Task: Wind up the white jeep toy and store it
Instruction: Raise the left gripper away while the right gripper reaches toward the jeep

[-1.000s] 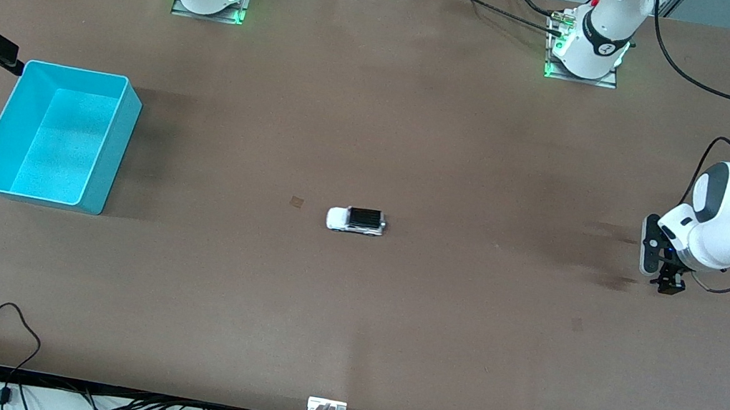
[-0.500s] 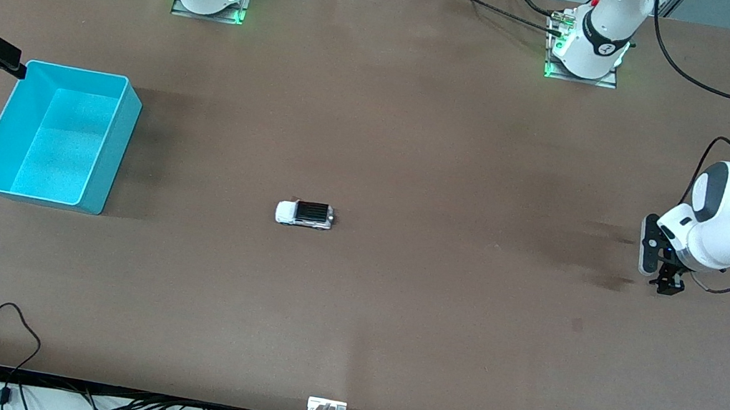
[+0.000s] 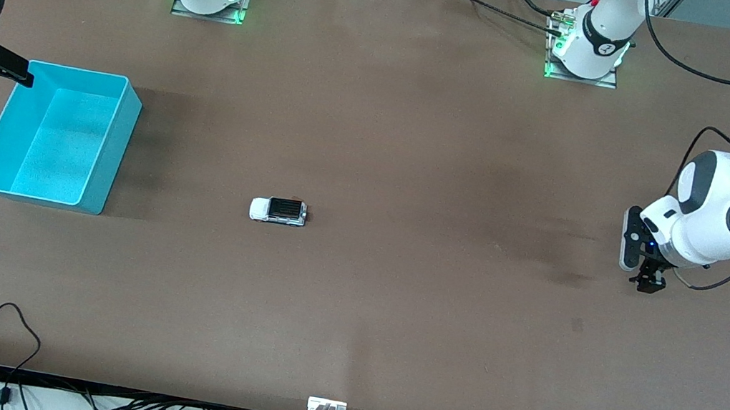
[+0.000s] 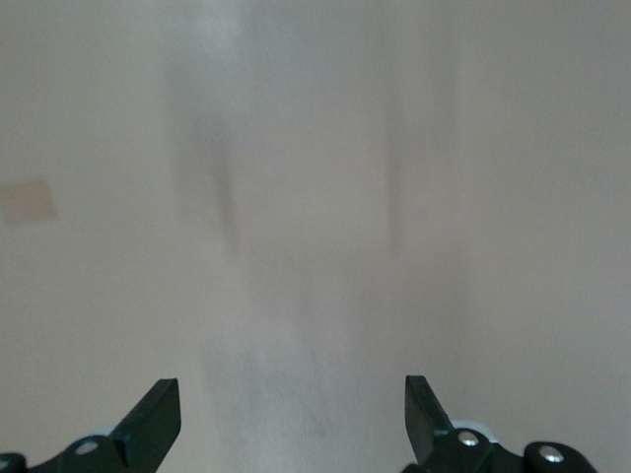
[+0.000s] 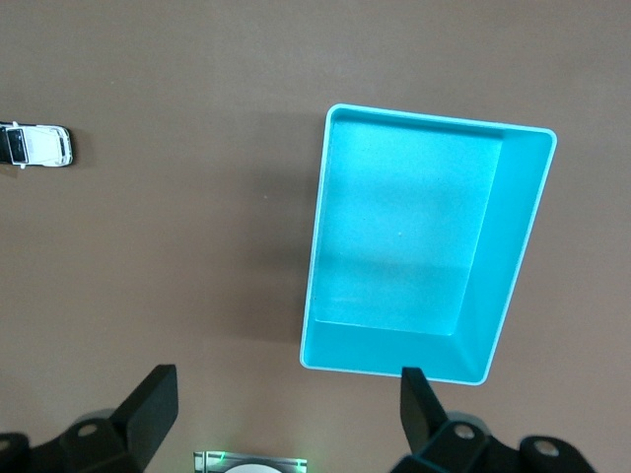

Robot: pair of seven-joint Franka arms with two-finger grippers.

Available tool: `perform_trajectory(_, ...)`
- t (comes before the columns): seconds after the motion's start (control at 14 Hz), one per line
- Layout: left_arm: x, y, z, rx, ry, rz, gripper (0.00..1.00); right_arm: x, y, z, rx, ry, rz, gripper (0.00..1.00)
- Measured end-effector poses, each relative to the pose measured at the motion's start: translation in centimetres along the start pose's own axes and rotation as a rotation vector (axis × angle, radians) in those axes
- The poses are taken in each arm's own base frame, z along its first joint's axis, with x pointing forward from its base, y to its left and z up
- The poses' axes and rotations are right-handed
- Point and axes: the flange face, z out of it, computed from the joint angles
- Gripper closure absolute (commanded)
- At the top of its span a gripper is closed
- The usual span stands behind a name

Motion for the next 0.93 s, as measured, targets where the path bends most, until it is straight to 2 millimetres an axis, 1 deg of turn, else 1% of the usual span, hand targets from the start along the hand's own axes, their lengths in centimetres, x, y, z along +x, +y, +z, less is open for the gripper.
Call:
perform_trajectory(0.29,2.4,-0.9,-2.3,0.038,0.154,-0.140,0.00,0.7,0.1,1.1,0.002,-0.021,-0.001,0.00)
perform_trajectory(0.43,4.0,-1.5,-3.8,0.057,0.182,-0.204,0.00,1.1,0.0,1.9,0.004,-0.037,-0.007,0.00)
perform_trajectory(0.57,6.1,-1.8,-5.9,0.080,0.187,-0.280,0.00,1.5,-0.5,2.8,0.008,-0.062,-0.048,0.00)
perform_trajectory(0.71,7.9,-1.8,-8.1,0.101,0.194,-0.393,0.00,1.9,-1.7,3.5,0.010,-0.081,-0.134,0.00)
perform_trajectory(0.79,8.3,-1.9,-9.1,0.112,0.200,-0.458,0.00,2.0,-2.3,3.6,0.009,-0.084,-0.169,0.00)
perform_trajectory(0.93,8.1,-2.6,-11.4,0.144,0.218,-0.577,0.00,2.2,-3.2,4.2,0.012,-0.096,-0.210,0.00)
